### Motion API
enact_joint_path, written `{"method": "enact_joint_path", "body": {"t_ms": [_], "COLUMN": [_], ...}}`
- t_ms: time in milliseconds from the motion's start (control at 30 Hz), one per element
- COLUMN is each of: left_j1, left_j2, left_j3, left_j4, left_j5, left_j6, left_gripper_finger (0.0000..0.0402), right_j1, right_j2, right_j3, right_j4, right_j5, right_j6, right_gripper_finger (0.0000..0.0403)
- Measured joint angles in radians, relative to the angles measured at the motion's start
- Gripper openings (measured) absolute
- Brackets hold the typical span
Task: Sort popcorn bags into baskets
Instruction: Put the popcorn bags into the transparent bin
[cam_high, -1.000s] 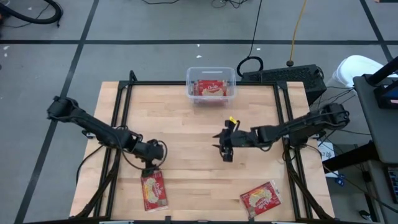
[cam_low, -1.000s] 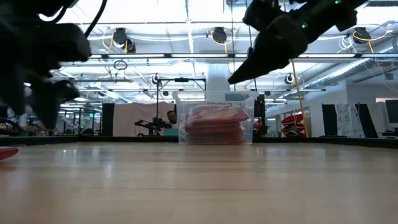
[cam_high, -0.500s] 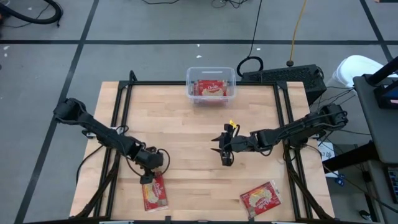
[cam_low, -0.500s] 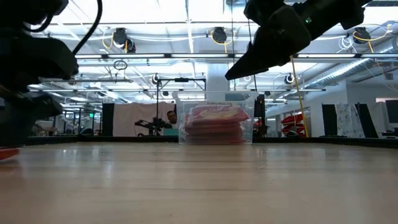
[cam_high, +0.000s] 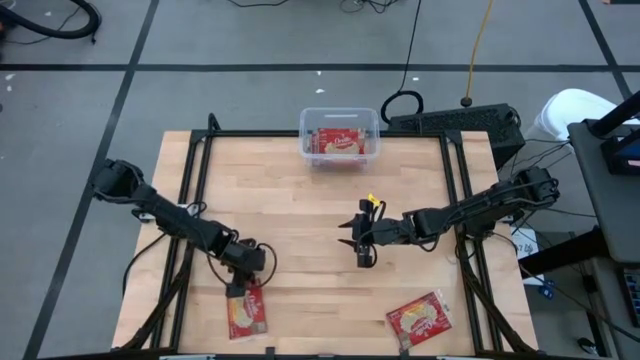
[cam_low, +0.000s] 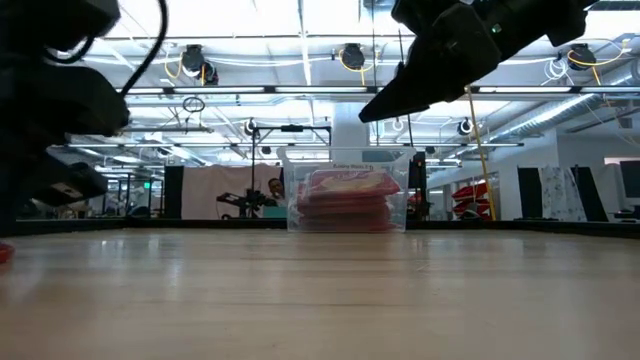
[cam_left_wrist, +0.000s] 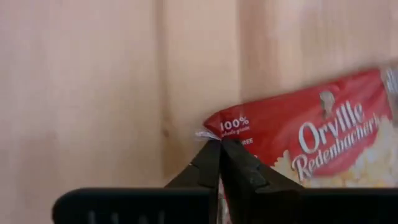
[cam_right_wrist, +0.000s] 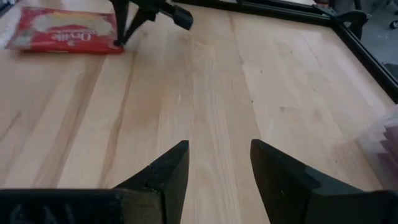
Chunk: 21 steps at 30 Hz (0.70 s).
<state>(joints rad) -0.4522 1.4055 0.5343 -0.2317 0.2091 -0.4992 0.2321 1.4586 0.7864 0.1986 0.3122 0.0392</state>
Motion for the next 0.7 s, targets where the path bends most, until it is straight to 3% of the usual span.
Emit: {"method": "enact_joint_path", "body": {"t_ms": [167, 367, 700], "left_j1": [0.032, 0.078, 0.139], "left_j2": [-0.043, -0.167, -0.315], "left_j3": [0.001, 0.013, 0.013], "left_j4": [-0.002, -0.002, 0.009], "left_j5": [-0.055, -0.242, -0.683], "left_j6": [0.037, 0.091, 0.103], "left_gripper_finger": [0.0005, 0.0003, 0.0002], "right_j1": [0.001, 0.001, 0.008], "right_j2": [0.0, 0.004, 0.196], "right_j3": [0.0, 0.0, 0.002], "right_j4": [0.026, 0.073, 0.363], "right_j5": [-0.001, 0.007, 0.056], "right_j6": [0.003, 0.102, 0.222], "right_gripper_finger": [0.0165, 0.0165, 0.0182]}}
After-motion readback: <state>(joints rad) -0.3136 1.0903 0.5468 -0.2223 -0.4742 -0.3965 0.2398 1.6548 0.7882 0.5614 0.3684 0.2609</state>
